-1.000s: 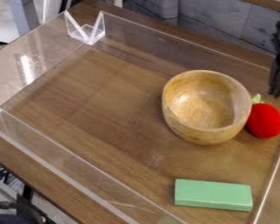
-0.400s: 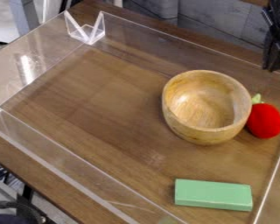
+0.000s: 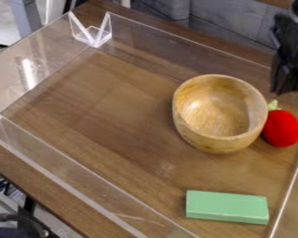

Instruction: Move the red fruit to the left

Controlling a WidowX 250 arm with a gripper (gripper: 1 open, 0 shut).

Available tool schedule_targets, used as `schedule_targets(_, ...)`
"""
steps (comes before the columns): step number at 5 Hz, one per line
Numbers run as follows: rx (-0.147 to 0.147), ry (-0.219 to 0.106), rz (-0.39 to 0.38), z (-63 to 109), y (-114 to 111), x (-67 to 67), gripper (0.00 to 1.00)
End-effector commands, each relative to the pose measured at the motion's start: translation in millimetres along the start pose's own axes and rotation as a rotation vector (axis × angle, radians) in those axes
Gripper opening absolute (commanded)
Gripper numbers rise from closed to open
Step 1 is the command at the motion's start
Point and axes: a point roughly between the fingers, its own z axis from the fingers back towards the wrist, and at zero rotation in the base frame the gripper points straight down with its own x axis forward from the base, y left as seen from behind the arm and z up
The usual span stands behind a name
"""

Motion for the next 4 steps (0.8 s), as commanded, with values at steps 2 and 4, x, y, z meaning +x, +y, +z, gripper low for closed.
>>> schedule_targets(2,0.015,-0.016,0.086,-6.7,11,1.4,0.00)
schedule_targets(4,0.008,0.005,0.103,-26.2,7,2.3,0.00)
